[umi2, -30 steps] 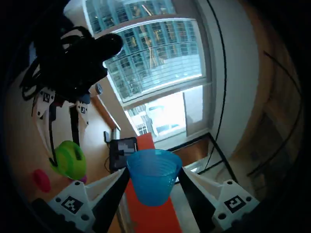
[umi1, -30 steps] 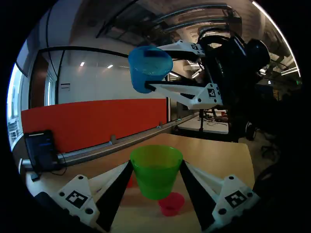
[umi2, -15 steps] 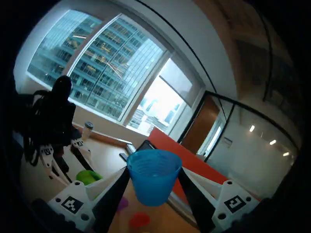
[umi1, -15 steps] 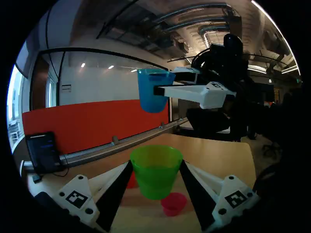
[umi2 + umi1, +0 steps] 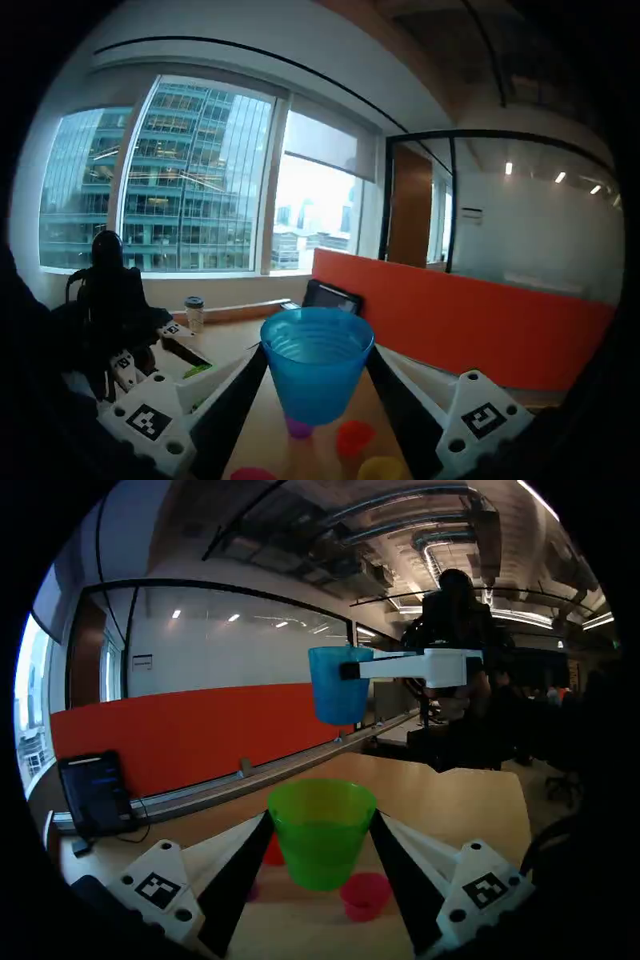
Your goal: Pour water
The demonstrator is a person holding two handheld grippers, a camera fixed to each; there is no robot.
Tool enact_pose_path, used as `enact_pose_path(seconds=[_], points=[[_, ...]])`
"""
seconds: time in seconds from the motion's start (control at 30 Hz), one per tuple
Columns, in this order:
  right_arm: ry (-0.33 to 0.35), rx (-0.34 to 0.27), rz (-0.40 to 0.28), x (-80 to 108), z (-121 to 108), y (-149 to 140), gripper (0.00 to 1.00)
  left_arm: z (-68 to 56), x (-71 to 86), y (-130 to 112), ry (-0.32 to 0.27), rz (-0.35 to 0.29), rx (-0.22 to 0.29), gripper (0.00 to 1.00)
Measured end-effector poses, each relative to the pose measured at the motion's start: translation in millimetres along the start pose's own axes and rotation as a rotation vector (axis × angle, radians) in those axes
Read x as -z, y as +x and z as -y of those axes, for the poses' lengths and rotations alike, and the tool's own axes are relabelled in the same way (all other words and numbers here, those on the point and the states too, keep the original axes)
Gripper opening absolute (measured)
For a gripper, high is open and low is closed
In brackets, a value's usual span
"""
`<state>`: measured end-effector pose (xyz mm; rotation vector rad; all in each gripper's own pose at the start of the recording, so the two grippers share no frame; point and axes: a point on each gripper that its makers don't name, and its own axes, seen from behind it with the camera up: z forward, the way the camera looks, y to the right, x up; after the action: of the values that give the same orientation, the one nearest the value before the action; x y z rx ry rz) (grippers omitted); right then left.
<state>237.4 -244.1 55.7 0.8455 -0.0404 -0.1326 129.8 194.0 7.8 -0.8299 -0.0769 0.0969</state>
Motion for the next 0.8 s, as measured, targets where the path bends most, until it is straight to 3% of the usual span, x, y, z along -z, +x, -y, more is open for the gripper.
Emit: enact_pose_path(seconds=[0.47,0.8], points=[[-0.051,-0.023,0.047,33.1,-25,-49,0.91,21.9,9.0,-22,0.042,0.051,-0.002,0.86],[-0.059,-0.022,0.127,56.9,-34,-102,0.91,35.0,9.5,-46,0.061,0.110,-0.001,0.86]])
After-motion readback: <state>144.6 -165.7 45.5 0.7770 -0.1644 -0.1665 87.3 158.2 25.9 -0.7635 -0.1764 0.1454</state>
